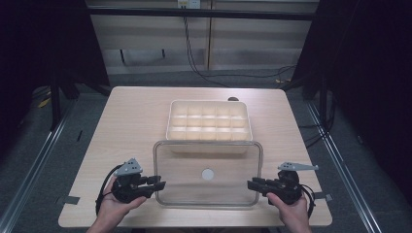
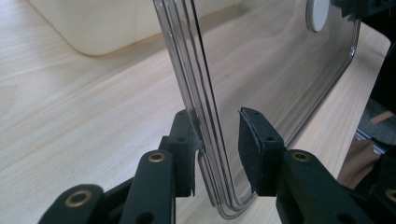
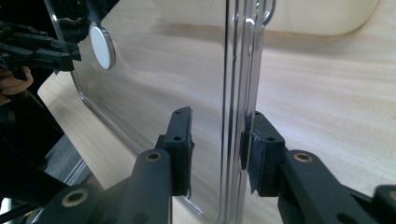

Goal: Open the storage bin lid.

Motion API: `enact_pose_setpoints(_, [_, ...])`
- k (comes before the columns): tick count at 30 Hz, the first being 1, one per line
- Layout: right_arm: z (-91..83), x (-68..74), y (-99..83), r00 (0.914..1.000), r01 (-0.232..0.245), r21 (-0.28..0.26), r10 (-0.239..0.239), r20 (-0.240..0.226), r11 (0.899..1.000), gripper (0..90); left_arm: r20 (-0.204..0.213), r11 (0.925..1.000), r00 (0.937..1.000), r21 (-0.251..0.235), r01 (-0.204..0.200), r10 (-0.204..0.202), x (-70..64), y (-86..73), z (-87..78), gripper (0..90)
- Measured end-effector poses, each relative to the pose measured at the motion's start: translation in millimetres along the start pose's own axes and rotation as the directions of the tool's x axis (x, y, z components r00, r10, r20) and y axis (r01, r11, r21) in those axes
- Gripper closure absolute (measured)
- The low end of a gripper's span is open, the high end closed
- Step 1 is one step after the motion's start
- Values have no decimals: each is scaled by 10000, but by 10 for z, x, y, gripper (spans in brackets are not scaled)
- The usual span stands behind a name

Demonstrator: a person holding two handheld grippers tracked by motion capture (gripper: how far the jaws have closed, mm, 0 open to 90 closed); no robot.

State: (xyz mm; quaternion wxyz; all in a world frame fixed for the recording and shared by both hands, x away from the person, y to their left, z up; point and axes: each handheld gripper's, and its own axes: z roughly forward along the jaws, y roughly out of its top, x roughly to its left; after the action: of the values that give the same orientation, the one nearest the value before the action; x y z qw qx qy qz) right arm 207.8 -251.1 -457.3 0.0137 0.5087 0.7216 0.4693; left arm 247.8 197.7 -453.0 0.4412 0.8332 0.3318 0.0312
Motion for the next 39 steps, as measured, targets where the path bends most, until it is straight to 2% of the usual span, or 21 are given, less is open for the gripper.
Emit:
enact_pose_setpoints(5, [54,11,-26,9997,141,191,-144,173,9997,644,-99,9997,9999,228,-39,41,4,-67,32,671])
enact_pose_setpoints(11, [129,-26,-58,9998,54,448,-63,202,9990,636,39,9997,10000,216,82,-83,26,-92,46,658])
enact_pose_setpoints(16, [189,-34,-75,9987,177,686,-209,472,9975,606,35,9991,9999,422,97,-99,36,-113,100,611])
enact_pose_setpoints(20, [206,-42,-72,9987,153,724,-188,475,9973,595,25,9989,10000,462,37,-38,43,-109,113,600])
enact_pose_setpoints(27, [259,-54,-81,9967,220,921,-290,753,9955,546,50,9980,9999,627,91,-95,126,-98,189,578])
enact_pose_setpoints(31, [310,-9,-79,9901,613,1225,-759,1183,9906,483,-61,9970,9999,755,142,-138,145,-96,213,569])
enact_pose_setpoints(36, [330,-51,-77,9937,417,1233,-540,983,9915,484,-81,9967,9999,806,130,-124,151,-94,216,566])
enact_pose_setpoints(39, [336,-60,-76,9938,458,1204,-574,952,9917,484,-51,9960,9999,886,92,-88,158,-95,224,563])
